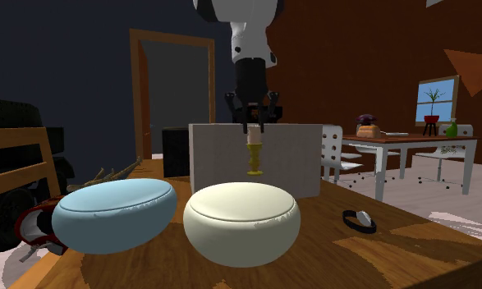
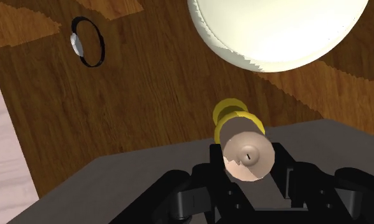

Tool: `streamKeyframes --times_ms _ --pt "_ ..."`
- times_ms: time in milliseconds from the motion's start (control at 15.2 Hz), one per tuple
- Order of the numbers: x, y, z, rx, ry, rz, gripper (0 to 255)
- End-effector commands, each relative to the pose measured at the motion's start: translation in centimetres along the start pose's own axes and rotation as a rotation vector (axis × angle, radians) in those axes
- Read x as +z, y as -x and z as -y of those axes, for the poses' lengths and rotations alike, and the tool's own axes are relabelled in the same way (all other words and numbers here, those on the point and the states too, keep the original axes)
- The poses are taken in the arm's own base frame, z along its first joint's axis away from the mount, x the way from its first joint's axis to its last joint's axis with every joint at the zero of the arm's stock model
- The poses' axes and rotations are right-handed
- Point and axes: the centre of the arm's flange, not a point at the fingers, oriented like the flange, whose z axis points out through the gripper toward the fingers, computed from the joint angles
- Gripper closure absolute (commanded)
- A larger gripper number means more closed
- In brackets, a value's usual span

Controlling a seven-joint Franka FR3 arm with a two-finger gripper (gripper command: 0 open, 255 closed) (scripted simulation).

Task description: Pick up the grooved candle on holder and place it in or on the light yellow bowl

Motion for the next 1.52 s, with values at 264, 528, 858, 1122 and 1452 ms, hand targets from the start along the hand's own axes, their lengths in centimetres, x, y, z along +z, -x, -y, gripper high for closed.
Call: streamKeyframes --times_ms 264,528,858,1122,1452 --pt "-3.2 0.3 -0.2 0.0 0.0 0.001 255" --pt "-5.3 0.5 -0.3 0.0 0.0 0.001 255" --pt "-7.0 4.2 0.8 0.0 0.0 0.001 255" --pt "-8.1 9.2 2.3 0.0 0.0 0.001 255" --pt "-9.6 15.3 4.2 0.0 0.0 0.001 255"
